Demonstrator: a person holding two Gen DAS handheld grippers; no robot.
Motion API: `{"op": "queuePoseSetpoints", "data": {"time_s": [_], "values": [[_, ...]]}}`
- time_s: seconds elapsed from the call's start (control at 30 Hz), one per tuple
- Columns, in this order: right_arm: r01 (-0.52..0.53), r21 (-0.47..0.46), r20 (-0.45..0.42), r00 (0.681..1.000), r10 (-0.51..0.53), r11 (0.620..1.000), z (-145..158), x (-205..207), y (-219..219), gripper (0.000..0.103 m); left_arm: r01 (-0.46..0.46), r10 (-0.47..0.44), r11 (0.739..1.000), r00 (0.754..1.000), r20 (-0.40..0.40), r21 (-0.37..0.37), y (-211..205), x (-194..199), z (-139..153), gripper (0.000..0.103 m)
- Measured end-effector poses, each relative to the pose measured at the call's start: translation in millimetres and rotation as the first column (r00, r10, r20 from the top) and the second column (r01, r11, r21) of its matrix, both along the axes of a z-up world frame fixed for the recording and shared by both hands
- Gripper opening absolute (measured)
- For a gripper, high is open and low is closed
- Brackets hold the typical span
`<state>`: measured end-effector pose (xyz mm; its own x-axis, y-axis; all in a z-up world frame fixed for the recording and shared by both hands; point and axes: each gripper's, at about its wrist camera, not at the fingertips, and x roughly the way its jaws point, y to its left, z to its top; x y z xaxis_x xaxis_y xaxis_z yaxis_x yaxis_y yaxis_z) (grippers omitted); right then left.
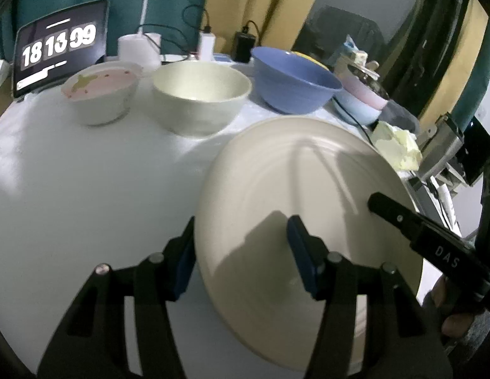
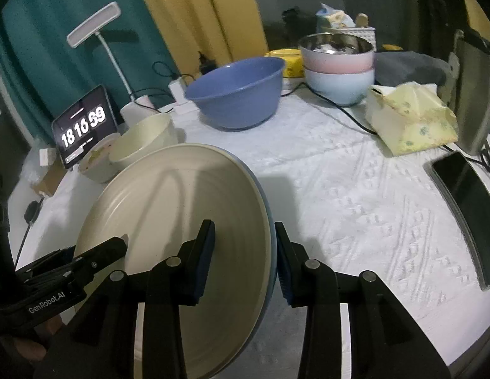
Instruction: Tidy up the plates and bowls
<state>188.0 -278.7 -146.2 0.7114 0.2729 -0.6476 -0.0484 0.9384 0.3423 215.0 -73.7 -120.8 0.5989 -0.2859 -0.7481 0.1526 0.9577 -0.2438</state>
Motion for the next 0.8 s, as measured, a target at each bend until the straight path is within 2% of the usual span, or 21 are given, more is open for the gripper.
{"op": "queuePoseSetpoints", "data": {"time_s": [0.5,0.8], "values": [[-0.062,-0.048,0.018,0.998,0.063,0.997,17,5,75,0.039,-0.075,0.076,0.996,0.997,0.009,-0.050,79,-10,0,0.056],[-0.112,-0.068,0.010,0.994,0.113,0.991,22,16,123,0.039,-0.129,0.131,0.990,0.991,0.022,-0.055,123,-11,-1,0.056]]}}
